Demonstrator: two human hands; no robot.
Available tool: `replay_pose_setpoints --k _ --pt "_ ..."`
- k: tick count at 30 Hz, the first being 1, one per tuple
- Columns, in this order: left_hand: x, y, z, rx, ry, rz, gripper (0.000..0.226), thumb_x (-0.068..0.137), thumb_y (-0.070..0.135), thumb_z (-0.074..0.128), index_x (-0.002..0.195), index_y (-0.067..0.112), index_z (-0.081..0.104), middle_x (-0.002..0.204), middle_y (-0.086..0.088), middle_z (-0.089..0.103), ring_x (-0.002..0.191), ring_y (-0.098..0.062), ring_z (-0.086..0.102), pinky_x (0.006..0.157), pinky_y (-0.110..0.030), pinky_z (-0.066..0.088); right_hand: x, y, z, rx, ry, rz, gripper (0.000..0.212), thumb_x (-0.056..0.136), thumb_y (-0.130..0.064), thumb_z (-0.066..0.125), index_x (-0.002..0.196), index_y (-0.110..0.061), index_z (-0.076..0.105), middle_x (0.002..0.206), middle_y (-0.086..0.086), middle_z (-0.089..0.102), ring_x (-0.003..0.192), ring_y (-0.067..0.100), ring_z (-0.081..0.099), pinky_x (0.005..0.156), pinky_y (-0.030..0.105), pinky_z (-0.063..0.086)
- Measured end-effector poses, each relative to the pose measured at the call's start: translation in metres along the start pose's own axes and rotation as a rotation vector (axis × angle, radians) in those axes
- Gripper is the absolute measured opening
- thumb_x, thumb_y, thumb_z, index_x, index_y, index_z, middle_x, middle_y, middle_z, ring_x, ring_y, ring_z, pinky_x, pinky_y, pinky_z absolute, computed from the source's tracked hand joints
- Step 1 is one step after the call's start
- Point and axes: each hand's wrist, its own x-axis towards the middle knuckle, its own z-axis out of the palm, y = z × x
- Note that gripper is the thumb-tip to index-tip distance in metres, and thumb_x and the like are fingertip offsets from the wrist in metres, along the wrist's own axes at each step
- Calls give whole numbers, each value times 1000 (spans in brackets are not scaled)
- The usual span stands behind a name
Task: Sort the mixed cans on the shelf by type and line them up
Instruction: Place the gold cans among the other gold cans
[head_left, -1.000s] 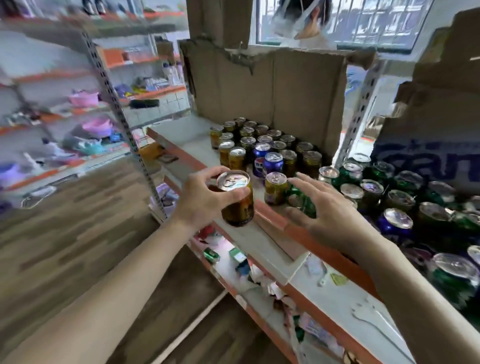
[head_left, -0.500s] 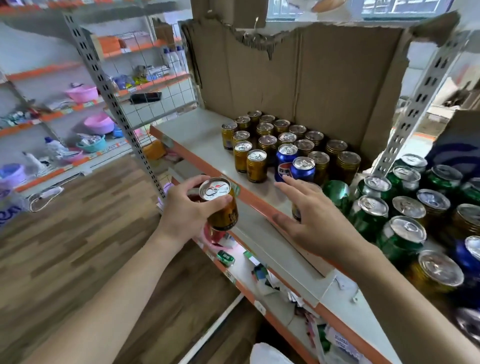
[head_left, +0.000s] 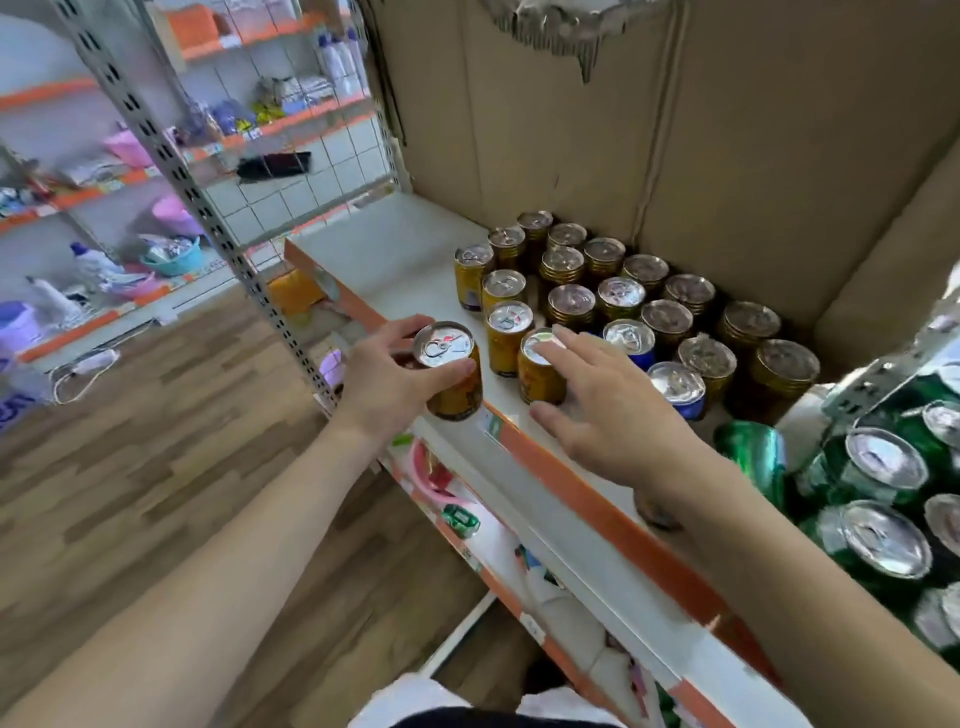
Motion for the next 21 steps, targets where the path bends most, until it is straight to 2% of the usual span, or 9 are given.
replay_pose_setpoints --k 3,5,7,10,12,16,18,20,21 --pt "20 -5 0 -19 -8 15 70 66 25 92 129 15 63 116 -3 68 103 -16 67 75 -15 55 19 4 2 9 6 5 66 94 -45 57 151 -26 33 161 -2 24 148 21 20 121 40 20" --pt "36 -12 1 -28 -10 33 67 65 24 92 125 17 64 113 -2 69 102 -17 68 73 -14 55 32 5 5 19 11 10 65 94 -45 56 152 -27 31 162 -3 23 149 20 17 121 40 18" --pt "51 -18 2 -12 -23 51 65 65 25 93 124 18 65 111 1 70 103 -15 67 77 -17 56 43 7 10 31 9 22 66 95 -44 55 153 -28 29 163 -4 21 150 19 15 122 38 16" --pt "79 -32 4 4 -71 55 62 66 29 92 121 25 65 112 4 70 107 -15 66 87 -32 58 61 9 16 21 -2 54 66 95 -44 54 154 -28 27 163 -3 19 150 19 13 122 38 16" --pt "97 -38 6 24 -117 80 60 66 27 92 119 26 65 112 2 69 107 -15 66 87 -33 58 73 9 21 21 4 90 67 95 -44 56 153 -27 29 163 -2 19 150 20 14 122 39 17" --pt "140 -46 6 92 -232 188 48 70 24 90 110 29 64 111 2 68 97 0 62 75 -13 49 102 7 31 18 13 157 69 94 -44 57 154 -27 27 164 -1 18 150 20 14 121 44 19" --pt "162 -49 5 131 -311 256 43 71 25 89 108 28 67 109 4 66 98 -1 60 74 -5 43 117 5 37 2 13 204 70 95 -45 55 155 -28 23 164 -2 15 151 20 12 121 45 19" --pt "184 -54 7 143 -367 320 42 71 23 89 107 27 69 109 4 63 100 -5 58 76 -2 40 132 3 43 -8 38 250 69 96 -45 53 155 -28 22 164 -2 14 151 21 11 121 45 18" --pt "193 -56 9 125 -393 330 42 71 19 89 107 28 68 109 3 60 99 -2 57 76 -1 40 139 2 46 -8 55 267 68 97 -45 51 155 -28 21 164 -1 13 151 22 11 121 45 18"
